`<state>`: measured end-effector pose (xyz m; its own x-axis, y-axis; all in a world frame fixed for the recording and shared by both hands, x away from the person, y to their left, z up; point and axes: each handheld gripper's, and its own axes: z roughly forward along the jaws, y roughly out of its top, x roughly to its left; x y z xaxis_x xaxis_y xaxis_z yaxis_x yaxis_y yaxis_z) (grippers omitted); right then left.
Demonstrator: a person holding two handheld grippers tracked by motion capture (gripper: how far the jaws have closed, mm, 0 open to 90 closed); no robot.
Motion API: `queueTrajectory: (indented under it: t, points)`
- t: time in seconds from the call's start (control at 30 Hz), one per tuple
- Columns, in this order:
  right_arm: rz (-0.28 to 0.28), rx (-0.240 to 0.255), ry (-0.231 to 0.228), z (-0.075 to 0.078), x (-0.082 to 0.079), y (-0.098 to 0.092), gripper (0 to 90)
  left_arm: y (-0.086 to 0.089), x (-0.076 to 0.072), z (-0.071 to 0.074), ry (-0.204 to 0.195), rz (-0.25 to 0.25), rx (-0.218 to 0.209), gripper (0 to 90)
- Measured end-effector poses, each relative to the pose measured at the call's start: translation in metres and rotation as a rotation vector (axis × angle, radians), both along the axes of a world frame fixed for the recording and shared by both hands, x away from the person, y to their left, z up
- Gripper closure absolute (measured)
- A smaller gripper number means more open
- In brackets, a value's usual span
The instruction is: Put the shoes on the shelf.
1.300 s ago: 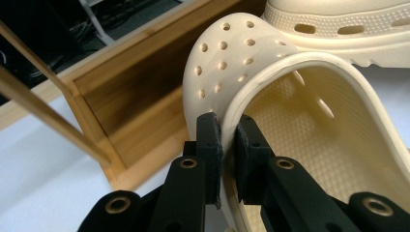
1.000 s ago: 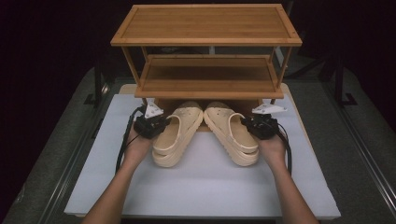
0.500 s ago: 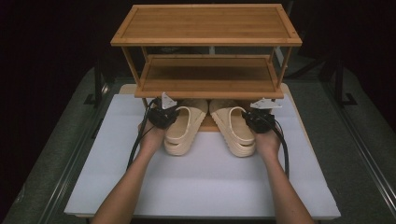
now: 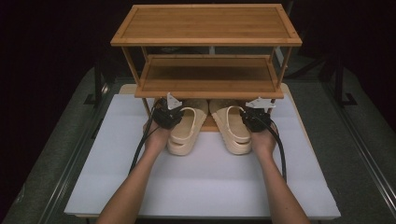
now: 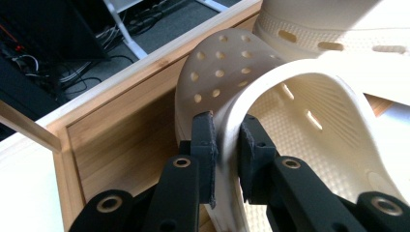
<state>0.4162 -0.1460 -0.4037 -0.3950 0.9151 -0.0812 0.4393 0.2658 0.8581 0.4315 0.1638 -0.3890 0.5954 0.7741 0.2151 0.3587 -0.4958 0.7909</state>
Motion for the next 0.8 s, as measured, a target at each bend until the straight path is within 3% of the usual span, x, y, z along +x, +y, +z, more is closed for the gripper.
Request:
queueTrajectory:
  t: [0.07, 0.13, 0.17, 0.23, 0.33, 0.43, 0.6, 0.8]
  points:
    - [0.005, -0.004, -0.002, 0.000, -0.001, 0.002, 81.5, -0.001, -0.001, 0.000, -0.001, 0.001, -0.003, 76.2]
    - [0.018, 0.002, 0.003, 0.000, -0.001, 0.004, 78.8, 0.000, -0.001, 0.000, 0.008, 0.003, -0.047, 73.4]
    - [0.029, 0.007, 0.007, -0.001, -0.001, 0.005, 77.6, 0.002, -0.001, 0.001, 0.014, -0.004, -0.043, 71.6]
    - [0.034, 0.006, 0.004, 0.000, -0.002, 0.006, 75.1, 0.002, -0.002, 0.001, 0.022, -0.013, -0.058, 63.4]
    - [0.056, 0.050, 0.015, 0.003, -0.004, 0.003, 69.5, 0.004, -0.005, 0.002, 0.030, -0.030, -0.070, 52.5]
    - [0.070, 0.057, 0.025, 0.008, -0.010, 0.001, 65.2, 0.010, -0.009, 0.006, 0.035, -0.052, -0.086, 46.4]
    - [0.100, 0.062, 0.050, 0.014, -0.020, -0.005, 59.2, 0.023, -0.017, 0.014, 0.075, -0.086, -0.105, 38.5]
    - [0.153, 0.110, 0.073, 0.019, -0.035, -0.017, 49.9, 0.042, -0.033, 0.021, 0.124, -0.133, -0.136, 28.8]
